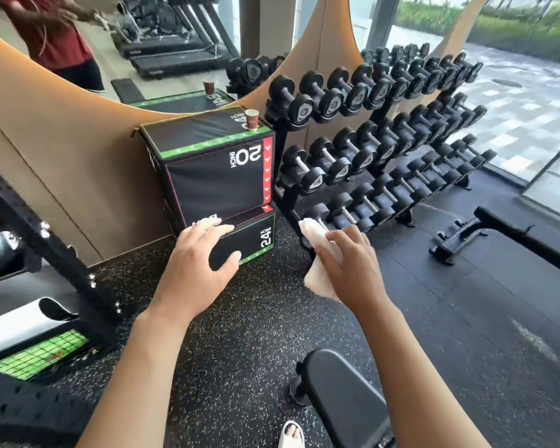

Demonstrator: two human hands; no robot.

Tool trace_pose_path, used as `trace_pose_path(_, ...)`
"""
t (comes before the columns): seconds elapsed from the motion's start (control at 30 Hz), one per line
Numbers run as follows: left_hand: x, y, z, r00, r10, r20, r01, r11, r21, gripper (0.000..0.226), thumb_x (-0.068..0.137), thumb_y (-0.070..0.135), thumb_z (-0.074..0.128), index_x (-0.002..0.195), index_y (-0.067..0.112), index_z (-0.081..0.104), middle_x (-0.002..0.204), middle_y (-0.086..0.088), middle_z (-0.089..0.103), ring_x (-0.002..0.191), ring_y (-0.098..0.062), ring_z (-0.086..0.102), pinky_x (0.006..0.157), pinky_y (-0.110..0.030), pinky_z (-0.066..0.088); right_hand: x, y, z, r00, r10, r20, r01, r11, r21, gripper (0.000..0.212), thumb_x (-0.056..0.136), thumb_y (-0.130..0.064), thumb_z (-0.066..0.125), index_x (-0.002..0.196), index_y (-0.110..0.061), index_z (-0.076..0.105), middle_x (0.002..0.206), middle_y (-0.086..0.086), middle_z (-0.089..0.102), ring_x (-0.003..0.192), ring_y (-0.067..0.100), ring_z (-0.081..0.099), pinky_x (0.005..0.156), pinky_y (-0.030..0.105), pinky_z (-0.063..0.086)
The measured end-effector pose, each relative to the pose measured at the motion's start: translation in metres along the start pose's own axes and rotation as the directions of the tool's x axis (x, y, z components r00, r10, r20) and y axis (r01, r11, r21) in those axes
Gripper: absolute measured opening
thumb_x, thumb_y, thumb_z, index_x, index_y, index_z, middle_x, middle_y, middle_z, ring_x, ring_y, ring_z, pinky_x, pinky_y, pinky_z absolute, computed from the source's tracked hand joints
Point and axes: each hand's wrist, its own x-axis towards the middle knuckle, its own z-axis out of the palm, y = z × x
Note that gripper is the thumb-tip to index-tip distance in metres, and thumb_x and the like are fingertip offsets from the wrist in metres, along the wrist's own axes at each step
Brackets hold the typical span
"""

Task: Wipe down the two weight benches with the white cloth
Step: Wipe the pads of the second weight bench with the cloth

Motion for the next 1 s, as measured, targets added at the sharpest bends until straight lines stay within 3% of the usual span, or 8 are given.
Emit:
trace_pose_path(0.33,0.122,0.003,0.044,0.998,0.055,-0.002,-0.055,0.998,0.021,0.052,0.093,0.049,0.058,0.140,0.028,0.063,0.148,0.009,0.053,0.141,-0.012,0.042,0.121,-0.029,0.028,0.112,0.050,0.015,0.999,0.033,-0.021,-0.033,0.999,0.024,0.029,0.102,-0.038,0.062,0.122,-0.018,0.065,0.116,-0.005,0.053,0.107,0.019,0.050,0.094,0.040,0.041)
trace_pose_path(0.63,0.216,-0.021,0.079,0.990,0.102,0.099,-0.103,0.995,-0.001,0.044,0.097,0.033,0.070,0.140,0.026,0.064,0.149,0.008,0.054,0.143,-0.014,0.041,0.121,-0.038,0.036,0.169,0.081,0.046,0.987,0.144,-0.066,-0.143,0.989,0.018,0.027,0.100,-0.037,0.066,0.120,-0.019,0.066,0.113,-0.007,0.053,0.111,0.019,0.051,0.096,0.039,0.041)
trace_pose_path(0.7,0.242,-0.026,0.088,0.981,0.140,0.135,-0.136,0.990,-0.034,0.045,0.096,0.032,0.071,0.140,0.025,0.064,0.148,0.008,0.054,0.142,-0.014,0.041,0.119,-0.037,0.038,0.182,0.085,0.052,0.979,0.180,-0.100,-0.180,0.984,0.012,0.027,0.100,-0.038,0.066,0.120,-0.020,0.066,0.112,-0.009,0.052,0.110,0.017,0.049,0.096,0.040,0.041)
trace_pose_path(0.87,0.320,-0.039,0.094,0.943,0.273,0.192,-0.259,0.961,-0.092,0.045,0.095,0.030,0.073,0.139,0.022,0.066,0.147,0.006,0.056,0.141,-0.014,0.042,0.119,-0.022,0.025,0.220,0.078,0.062,0.936,0.261,-0.235,-0.269,0.963,-0.003,0.027,0.100,-0.040,0.066,0.118,-0.020,0.067,0.107,-0.012,0.051,0.101,0.012,0.046,0.092,0.041,0.045)
trace_pose_path(1.0,0.374,-0.056,0.091,0.906,0.368,0.209,-0.345,0.928,-0.137,0.046,0.096,0.036,0.069,0.140,0.024,0.064,0.148,0.008,0.054,0.142,-0.012,0.041,0.118,-0.016,0.021,0.251,0.060,0.071,0.905,0.293,-0.308,-0.318,0.947,-0.036,0.027,0.101,-0.038,0.066,0.118,-0.018,0.069,0.107,-0.010,0.054,0.101,0.019,0.053,0.092,0.045,0.047)
